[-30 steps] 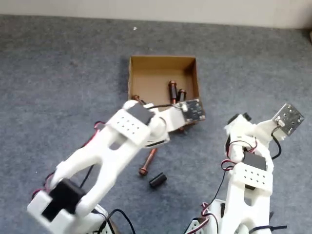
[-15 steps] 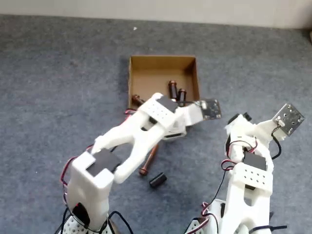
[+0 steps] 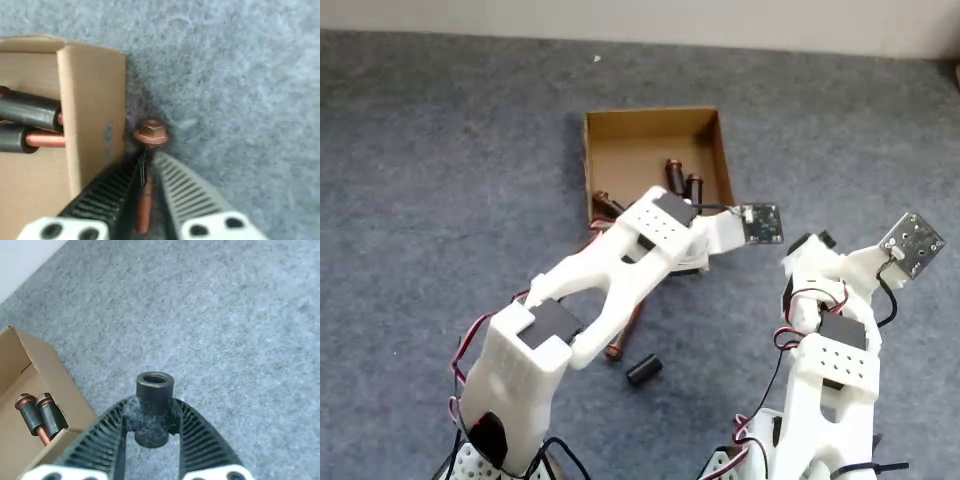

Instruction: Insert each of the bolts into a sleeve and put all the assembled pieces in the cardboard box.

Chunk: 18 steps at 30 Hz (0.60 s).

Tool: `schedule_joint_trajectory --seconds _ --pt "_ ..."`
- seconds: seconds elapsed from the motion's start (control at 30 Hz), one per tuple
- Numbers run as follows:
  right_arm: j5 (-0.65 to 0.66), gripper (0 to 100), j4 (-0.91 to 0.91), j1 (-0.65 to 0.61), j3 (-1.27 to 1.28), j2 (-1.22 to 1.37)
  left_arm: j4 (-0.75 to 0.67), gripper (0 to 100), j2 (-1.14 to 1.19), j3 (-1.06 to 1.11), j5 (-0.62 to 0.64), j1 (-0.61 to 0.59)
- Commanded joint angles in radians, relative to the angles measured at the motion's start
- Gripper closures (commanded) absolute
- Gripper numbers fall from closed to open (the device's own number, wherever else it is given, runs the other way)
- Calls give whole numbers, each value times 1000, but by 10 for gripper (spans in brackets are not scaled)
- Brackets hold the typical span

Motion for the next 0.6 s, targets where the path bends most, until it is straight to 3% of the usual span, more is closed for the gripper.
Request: schedule_joint_trajectory --seconds 0.0,0.2,0.37,0.57 --pt "-6 993 -35 7 -15 -28 57 995 2 -22 -9 2" --pt "-6 993 -35 7 -15 -28 100 995 -53 -12 -5 -7" --pt "-6 993 -35 7 -15 -28 161 995 -193 -10 112 -25" --pt "-6 993 -35 5 -15 -28 155 995 -392 154 133 -47"
